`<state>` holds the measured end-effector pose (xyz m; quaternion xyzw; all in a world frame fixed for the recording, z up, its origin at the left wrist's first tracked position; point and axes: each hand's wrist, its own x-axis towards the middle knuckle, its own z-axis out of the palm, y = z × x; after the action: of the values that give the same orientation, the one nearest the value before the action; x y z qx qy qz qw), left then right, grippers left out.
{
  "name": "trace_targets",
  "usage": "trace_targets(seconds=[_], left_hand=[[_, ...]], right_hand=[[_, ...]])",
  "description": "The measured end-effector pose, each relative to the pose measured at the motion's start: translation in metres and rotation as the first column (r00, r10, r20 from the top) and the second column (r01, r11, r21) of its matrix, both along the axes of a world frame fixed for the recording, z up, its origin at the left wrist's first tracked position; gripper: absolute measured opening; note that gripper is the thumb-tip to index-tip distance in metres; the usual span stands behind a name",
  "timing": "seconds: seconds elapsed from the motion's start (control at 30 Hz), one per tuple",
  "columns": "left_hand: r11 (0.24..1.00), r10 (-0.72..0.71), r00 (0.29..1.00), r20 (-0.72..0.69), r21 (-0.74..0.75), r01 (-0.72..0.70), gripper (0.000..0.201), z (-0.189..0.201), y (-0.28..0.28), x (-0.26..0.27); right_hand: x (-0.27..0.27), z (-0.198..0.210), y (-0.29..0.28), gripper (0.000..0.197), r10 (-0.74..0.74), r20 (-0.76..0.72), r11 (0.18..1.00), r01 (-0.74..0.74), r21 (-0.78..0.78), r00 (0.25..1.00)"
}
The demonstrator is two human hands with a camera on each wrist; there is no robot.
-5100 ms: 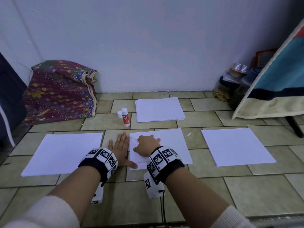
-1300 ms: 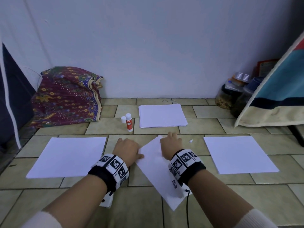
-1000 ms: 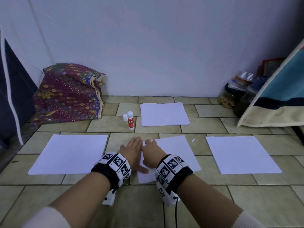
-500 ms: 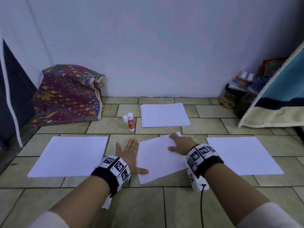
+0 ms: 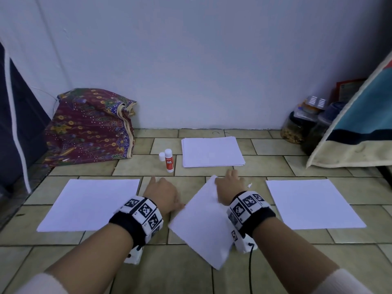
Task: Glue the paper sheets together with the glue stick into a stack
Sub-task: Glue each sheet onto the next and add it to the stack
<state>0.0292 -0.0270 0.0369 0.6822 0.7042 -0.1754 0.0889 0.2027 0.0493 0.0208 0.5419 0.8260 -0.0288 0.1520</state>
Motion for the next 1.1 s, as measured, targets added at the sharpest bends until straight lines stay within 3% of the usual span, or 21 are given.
trace_targets(seconds=[0.07, 0.13, 0.23, 0.3, 0.4, 0.57, 0.83, 0.9, 0.97, 1.03, 1.1], left_hand=[[0.996, -0.028, 0.996, 0.086, 0.09, 0.02, 0.04, -0.003, -0.002, 0.004], [0.995, -0.032, 0.979, 0.2, 0.103, 0.011, 0.062, -0.013, -0.003, 0.008], [0.999, -0.012, 0.963, 0.27, -0.047, 0.026, 0.109, -0.029, -0.006, 0.013], [0.99, 0.003, 0.964, 0.267, -0.136, 0.034, 0.116, -0.035, -0.007, 0.013], [0.984, -0.019, 0.985, 0.171, -0.172, 0.049, 0.114, -0.038, -0.004, 0.013], [0.977, -0.03, 0.995, 0.098, -0.206, 0.05, 0.114, -0.036, -0.001, 0.016], [0.983, -0.05, 0.995, 0.085, -0.17, 0.064, 0.112, -0.031, -0.003, 0.018], [0.993, -0.061, 0.994, 0.09, -0.098, 0.069, 0.103, -0.026, -0.003, 0.019], [0.999, -0.044, 0.989, 0.145, 0.036, 0.039, 0.079, -0.022, -0.001, 0.016], [0.993, -0.045, 0.976, 0.213, 0.117, 0.02, 0.058, -0.018, 0.0, 0.009], [0.996, -0.071, 0.965, 0.253, 0.065, 0.056, 0.072, -0.02, 0.0, 0.005]], right_hand=[[-0.013, -0.006, -0.01, 0.046, 0.055, -0.13, 0.993, -0.067, -0.093, 0.99], [-0.026, -0.014, -0.022, 0.049, 0.101, -0.232, 0.974, -0.143, -0.175, 0.968], [-0.041, -0.02, -0.031, 0.058, 0.178, -0.201, 0.958, -0.216, -0.189, 0.963], [-0.046, -0.02, -0.035, 0.07, 0.217, -0.162, 0.943, -0.249, -0.222, 0.963], [-0.04, -0.017, -0.033, 0.074, 0.219, -0.212, 0.929, -0.27, -0.255, 0.953], [-0.001, -0.007, -0.009, 0.056, 0.033, -0.291, 0.942, -0.128, -0.312, 0.956], [0.01, -0.002, 0.009, 0.074, 0.024, -0.243, 0.971, -0.081, -0.225, 0.97], [0.007, -0.001, 0.007, 0.074, 0.078, -0.171, 0.986, -0.101, -0.133, 0.982], [0.003, 0.0, 0.002, 0.069, 0.192, -0.021, 0.979, -0.193, -0.069, 0.981], [-0.003, -0.002, -0.004, 0.065, 0.302, 0.024, 0.949, -0.298, -0.106, 0.953], [-0.009, -0.005, -0.012, 0.065, 0.386, -0.015, 0.914, -0.384, -0.131, 0.923]])
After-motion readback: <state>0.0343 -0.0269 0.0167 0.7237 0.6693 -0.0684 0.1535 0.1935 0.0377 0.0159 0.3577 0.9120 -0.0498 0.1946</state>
